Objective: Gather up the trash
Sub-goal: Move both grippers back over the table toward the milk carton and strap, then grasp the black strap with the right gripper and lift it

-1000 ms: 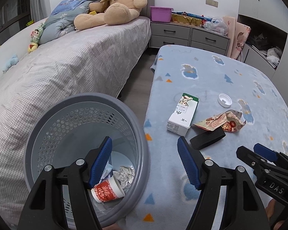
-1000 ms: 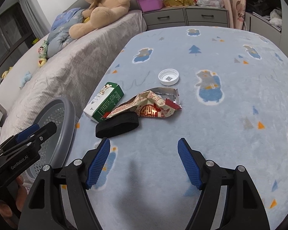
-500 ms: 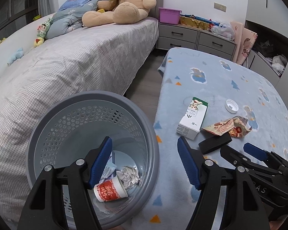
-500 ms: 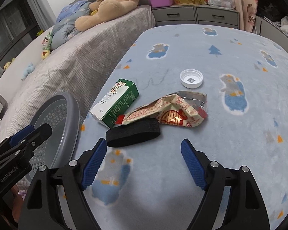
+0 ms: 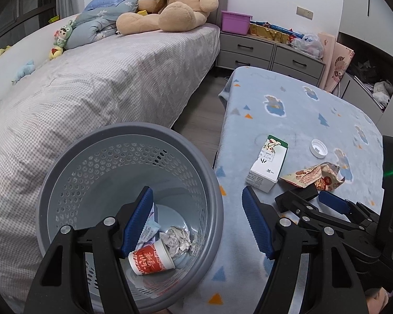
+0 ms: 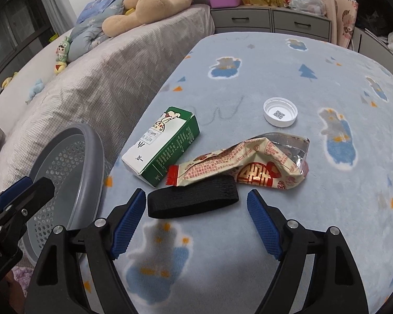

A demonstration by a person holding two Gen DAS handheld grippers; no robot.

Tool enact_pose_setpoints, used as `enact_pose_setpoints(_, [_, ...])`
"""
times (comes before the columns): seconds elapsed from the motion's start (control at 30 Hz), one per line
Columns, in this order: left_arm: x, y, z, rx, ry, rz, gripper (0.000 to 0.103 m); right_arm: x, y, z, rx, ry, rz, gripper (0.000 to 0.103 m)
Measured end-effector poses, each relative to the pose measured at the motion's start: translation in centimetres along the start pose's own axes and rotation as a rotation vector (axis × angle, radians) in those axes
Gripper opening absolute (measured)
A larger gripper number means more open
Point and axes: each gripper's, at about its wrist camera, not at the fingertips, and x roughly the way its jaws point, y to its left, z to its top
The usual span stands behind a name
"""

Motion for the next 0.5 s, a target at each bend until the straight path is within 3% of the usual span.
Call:
enact_pose_setpoints(0.17, [0.0,0.0,0.0,-0.001,0.000,0.000,0.068,0.4,0.4,0.0,-0.014,0.004,-0.014,0.062])
enact_pose_setpoints(0.27, [0.0,0.0,0.0,0.000,0.002,-0.002,0.068,0.2,0.3,-0.1,-0.015,-0.003,-0.019,0.047])
enact_pose_setpoints(0.33, [0.0,-0.1,0.0,0.003,0.003,-0.003,0.068,0.0,0.1,0.0,-0.012,-0.003,-0.012,0.031])
enact_pose_setpoints(0.5, [-0.3,-0.5,-0.1,0.013,-0.002,-0.006,0.068,-0.8,-1.0,-0.1,0.033,-0.002,0.015,0.010])
